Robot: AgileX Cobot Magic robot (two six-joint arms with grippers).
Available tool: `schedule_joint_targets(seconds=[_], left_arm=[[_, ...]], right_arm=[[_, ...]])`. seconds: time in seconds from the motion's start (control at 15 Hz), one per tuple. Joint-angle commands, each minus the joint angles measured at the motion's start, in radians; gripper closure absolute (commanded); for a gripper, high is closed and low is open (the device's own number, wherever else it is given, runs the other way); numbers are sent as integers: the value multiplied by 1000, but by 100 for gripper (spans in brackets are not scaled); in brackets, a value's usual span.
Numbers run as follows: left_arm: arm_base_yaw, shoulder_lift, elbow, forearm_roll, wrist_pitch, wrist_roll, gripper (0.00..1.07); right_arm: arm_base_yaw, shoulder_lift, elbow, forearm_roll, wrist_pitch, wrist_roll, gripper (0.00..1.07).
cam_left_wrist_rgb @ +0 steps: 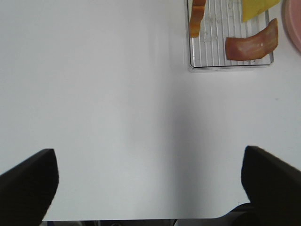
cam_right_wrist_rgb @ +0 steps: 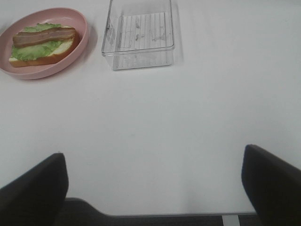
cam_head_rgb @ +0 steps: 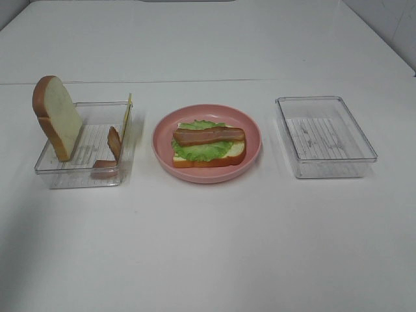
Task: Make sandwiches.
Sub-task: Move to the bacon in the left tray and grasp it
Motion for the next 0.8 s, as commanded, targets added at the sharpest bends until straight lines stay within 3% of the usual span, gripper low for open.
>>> schedule_joint_targets(seconds=[0.07,0.2,0.27,0.4,0.6,0.8], left_arm=[[-75,142,-58,25,94,-16,8],[-151,258,-111,77,94,-89,8],[-225,376,-180,77,94,-139,8],[-305,510,-268,42,94,-187,8],[-363,675,-343,18,51,-235,8],[-370,843,-444,-80,5,-219,8]], right_arm=[[-3,-33,4,4,-8,-8,13],[-3,-33,4,4,-8,-8,13],[-3,-33,4,4,-8,-8,13],[-3,-33,4,4,-8,-8,13],[-3,-33,4,4,-8,-8,13],[-3,-33,4,4,-8,-8,13]])
